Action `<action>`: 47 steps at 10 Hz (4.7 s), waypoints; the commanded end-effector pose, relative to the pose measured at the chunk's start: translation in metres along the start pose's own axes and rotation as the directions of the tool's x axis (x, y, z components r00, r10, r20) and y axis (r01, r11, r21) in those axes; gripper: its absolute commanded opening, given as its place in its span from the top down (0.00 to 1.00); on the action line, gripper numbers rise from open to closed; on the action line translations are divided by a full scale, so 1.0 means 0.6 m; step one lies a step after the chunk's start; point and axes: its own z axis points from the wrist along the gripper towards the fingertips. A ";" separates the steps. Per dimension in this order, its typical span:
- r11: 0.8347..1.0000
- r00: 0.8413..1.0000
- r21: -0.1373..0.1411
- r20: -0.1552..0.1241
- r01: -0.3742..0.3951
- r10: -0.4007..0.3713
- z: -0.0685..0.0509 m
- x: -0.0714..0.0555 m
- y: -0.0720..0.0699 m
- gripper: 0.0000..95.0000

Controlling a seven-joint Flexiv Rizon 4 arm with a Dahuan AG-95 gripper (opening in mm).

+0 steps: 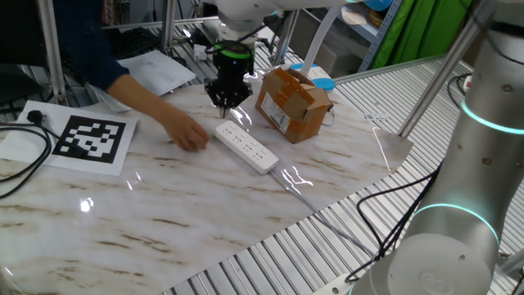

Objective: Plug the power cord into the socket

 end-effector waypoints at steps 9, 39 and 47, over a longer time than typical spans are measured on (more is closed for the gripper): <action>0.998 0.997 0.008 -0.022 -0.068 0.068 -0.035 0.037 0.008 1.00; 0.811 0.796 0.052 -0.165 -0.582 0.582 0.063 -0.050 0.052 1.00; 0.819 0.794 0.051 -0.217 -0.572 0.568 0.123 -0.059 0.043 1.00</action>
